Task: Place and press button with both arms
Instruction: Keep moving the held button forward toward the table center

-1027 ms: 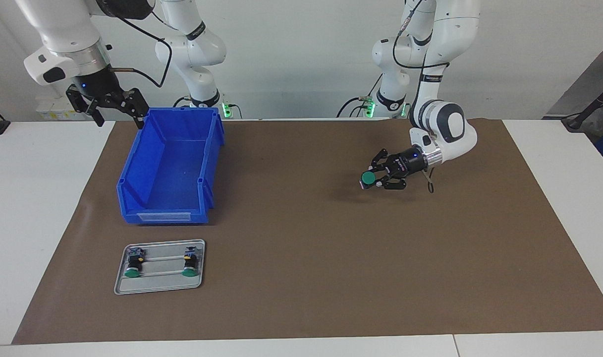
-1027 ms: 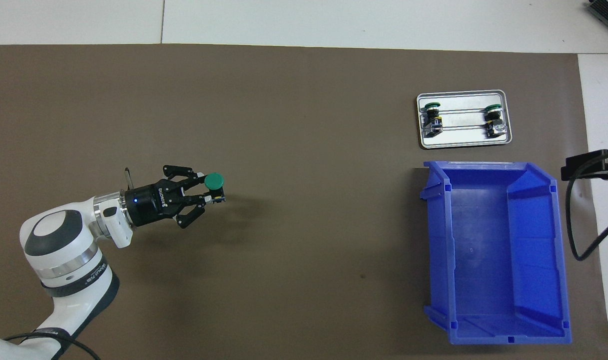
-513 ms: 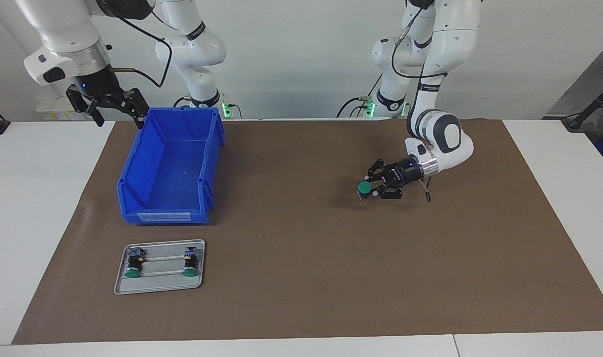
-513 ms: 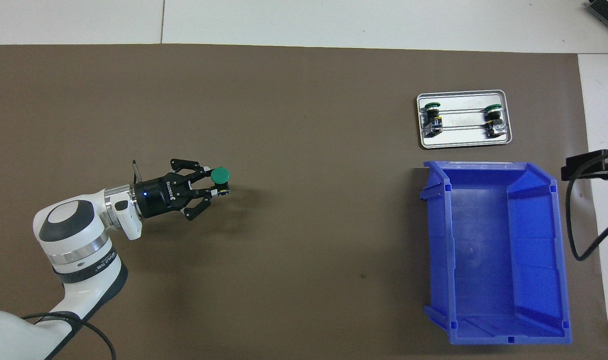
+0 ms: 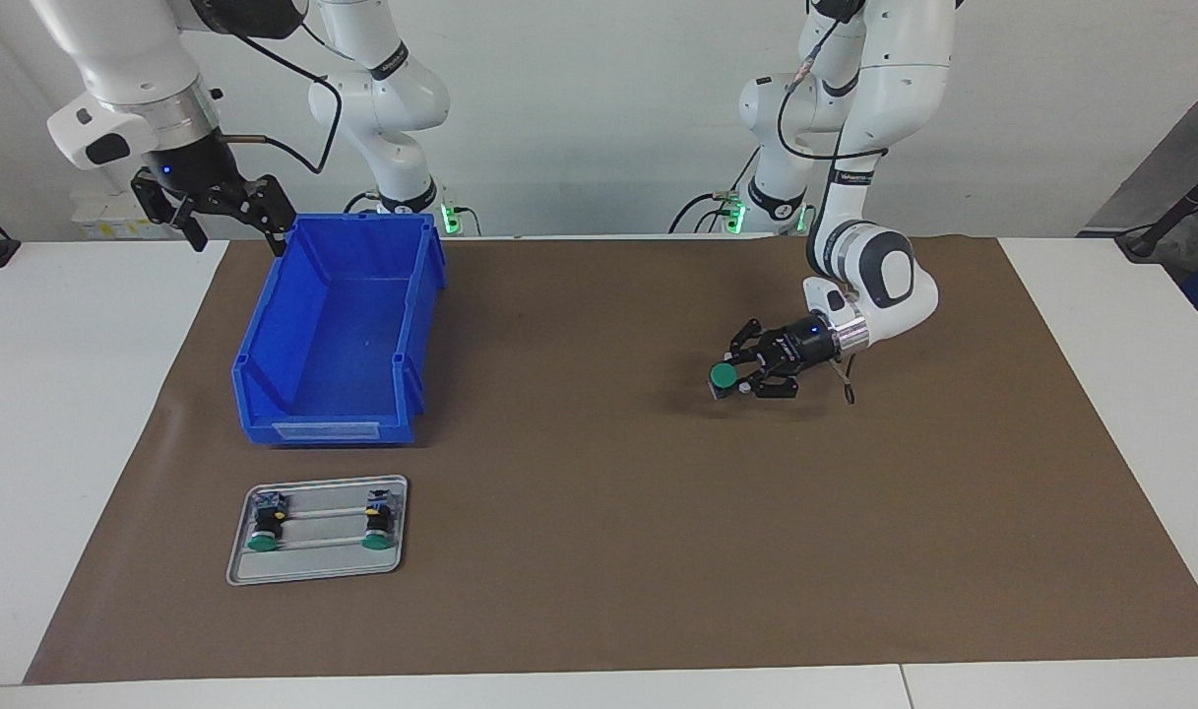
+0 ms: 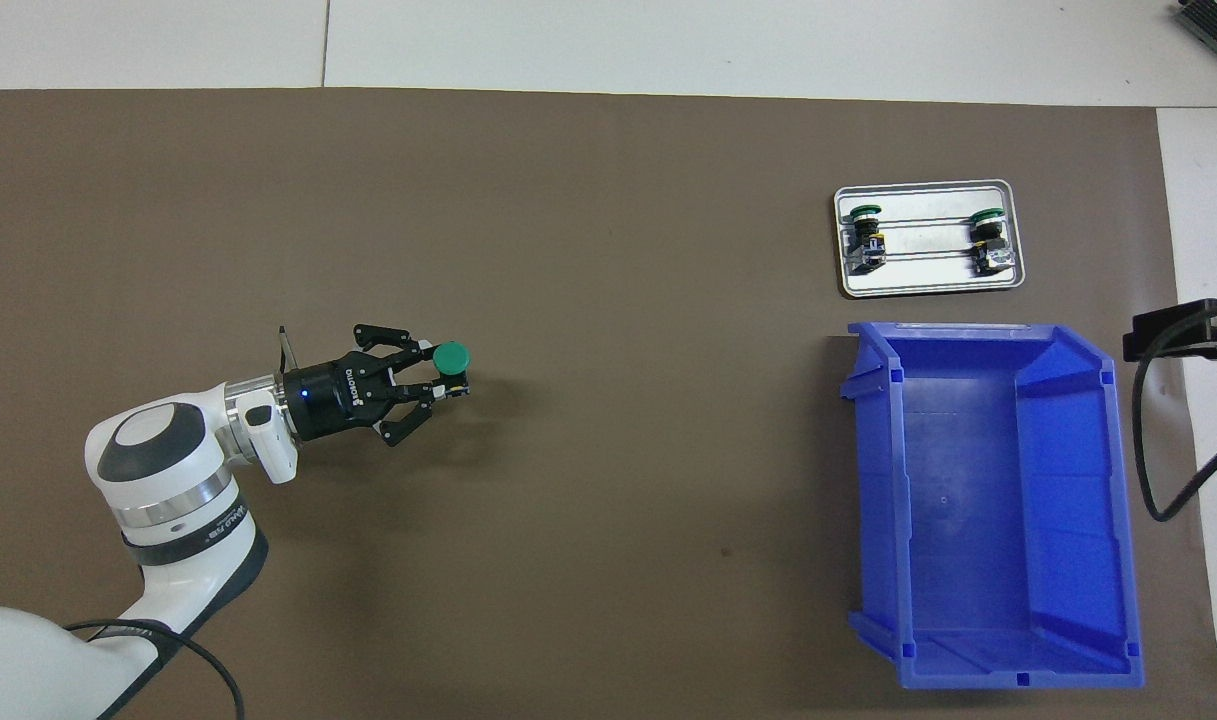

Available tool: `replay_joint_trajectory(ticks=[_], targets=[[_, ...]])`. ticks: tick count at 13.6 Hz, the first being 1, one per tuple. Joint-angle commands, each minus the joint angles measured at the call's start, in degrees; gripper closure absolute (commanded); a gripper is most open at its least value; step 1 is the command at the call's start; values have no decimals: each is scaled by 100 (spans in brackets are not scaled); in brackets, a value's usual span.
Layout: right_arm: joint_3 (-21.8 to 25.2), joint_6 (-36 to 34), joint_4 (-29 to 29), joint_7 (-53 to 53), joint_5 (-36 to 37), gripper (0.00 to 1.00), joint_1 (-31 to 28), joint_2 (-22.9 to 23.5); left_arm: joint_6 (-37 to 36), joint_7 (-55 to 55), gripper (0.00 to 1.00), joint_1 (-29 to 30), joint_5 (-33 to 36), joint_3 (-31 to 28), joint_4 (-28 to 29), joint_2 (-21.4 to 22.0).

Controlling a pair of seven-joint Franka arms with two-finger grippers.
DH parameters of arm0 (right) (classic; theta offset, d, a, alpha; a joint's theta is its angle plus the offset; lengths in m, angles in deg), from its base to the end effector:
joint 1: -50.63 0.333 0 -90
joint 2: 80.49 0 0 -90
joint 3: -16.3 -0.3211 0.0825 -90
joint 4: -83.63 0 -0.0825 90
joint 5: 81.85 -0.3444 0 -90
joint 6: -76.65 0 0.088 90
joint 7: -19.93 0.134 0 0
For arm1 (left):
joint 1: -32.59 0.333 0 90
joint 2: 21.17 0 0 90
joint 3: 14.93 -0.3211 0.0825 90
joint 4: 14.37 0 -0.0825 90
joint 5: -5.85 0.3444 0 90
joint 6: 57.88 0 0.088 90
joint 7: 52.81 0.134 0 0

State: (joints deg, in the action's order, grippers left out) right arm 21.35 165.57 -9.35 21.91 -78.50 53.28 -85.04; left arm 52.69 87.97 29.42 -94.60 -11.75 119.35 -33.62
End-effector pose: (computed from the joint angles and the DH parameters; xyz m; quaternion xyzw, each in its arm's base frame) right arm 0.4872 -0.0302 0.6183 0.9989 -0.0387 0.0040 0.0257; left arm 0.4832 -0.1472 0.2919 0.6280 -0.4458 0.4824 0.4173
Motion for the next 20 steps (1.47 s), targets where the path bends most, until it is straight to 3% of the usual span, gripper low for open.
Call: replay_joint_trajectory(ticks=[1,5,20], targets=[[-48,65,-132,-31,-89,0,-54,-116,44,204,100,-139,-176,-46,146,6],[-39,65,-141,-31,-89,0,-54,-116,-386,608,100,-130,-396,-46,23,-521],[-48,65,-132,-31,-89,0,-54,-116,-492,889,100,-218,-458,-55,84,-680]])
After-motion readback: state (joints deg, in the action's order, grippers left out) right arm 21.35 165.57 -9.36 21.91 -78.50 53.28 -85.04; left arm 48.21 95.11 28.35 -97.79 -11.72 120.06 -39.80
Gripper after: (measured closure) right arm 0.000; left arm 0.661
